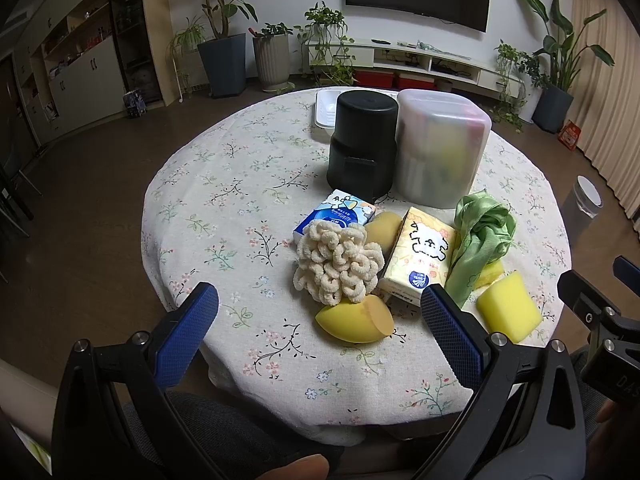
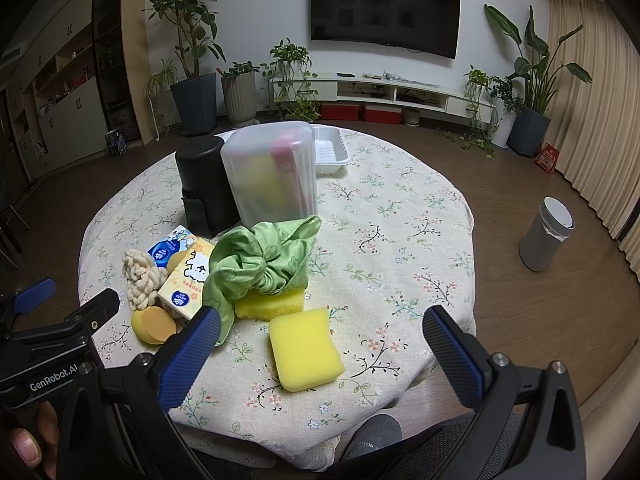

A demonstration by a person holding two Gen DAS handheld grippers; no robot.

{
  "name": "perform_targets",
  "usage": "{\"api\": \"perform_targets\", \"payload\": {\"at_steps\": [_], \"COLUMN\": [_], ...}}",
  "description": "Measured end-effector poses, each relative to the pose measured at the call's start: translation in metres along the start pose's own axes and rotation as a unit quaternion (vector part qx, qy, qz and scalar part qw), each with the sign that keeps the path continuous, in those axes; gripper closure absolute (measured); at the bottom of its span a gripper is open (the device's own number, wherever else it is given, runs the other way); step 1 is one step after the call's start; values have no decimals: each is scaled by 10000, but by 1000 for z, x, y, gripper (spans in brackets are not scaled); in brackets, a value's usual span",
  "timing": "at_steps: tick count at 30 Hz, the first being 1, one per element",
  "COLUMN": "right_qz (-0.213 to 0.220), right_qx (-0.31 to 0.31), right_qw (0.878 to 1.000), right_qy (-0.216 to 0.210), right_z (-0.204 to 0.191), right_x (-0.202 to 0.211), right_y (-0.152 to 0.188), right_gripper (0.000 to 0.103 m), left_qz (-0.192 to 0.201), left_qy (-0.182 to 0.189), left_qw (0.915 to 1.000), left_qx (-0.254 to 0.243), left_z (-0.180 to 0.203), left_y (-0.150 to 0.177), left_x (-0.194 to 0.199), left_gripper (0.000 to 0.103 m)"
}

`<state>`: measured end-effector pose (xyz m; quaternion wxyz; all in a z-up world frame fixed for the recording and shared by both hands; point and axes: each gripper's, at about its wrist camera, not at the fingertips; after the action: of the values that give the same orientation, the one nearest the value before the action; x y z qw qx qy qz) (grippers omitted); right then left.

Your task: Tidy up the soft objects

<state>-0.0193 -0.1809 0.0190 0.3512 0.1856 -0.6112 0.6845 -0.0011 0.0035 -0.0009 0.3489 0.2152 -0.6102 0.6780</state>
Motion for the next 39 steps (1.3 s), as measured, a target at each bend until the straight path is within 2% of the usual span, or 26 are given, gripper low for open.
{"api": "perform_targets", "payload": {"at_steps": [7,11,17,21,29,34,39], "right_qz": [-38,-166,-464,-670,-1061,-1163,-1259], "right_qx": [9,21,317,439,366,498,486], "right_qw": [10000,9999,9980,9964,9936,9918,9906], "right_qy": [27,14,-301,-284,-152,-184,-229], "right_z": [1,6,-11,-23,-19,-27,-28], "right_x": [-5,-18,-39,-57,-81,-90,-95], "right_y": [2,11,19,23,28,33,40], "right_gripper": [0,0,0,0,0,0,0], "left_qz": [-90,-409,-644,-696,-939,-1183,-1188], "left_qy": [67,118,328,486,681,718,771], "left_qw": [9999,9990,9972,9960,9930,9899,9889], "left_qx": [22,116,177,275,211,312,452], "left_z": [-4,-16,-29,-34,-18,-16,-17], "left_y": [6,23,37,37,37,36,28], "left_x": [-4,-20,-29,-33,-53,-68,-75], "left_gripper": [0,0,0,0,0,0,0]}}
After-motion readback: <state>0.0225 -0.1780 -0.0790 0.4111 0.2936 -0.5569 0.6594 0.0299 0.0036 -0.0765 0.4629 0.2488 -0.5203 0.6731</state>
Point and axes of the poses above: each gripper's, at about its wrist camera, not at the fingertips, and x roughly against the way its jaws point, z to its right, y to its underside, and after that the axes turned 14 degrees about y, right-handed
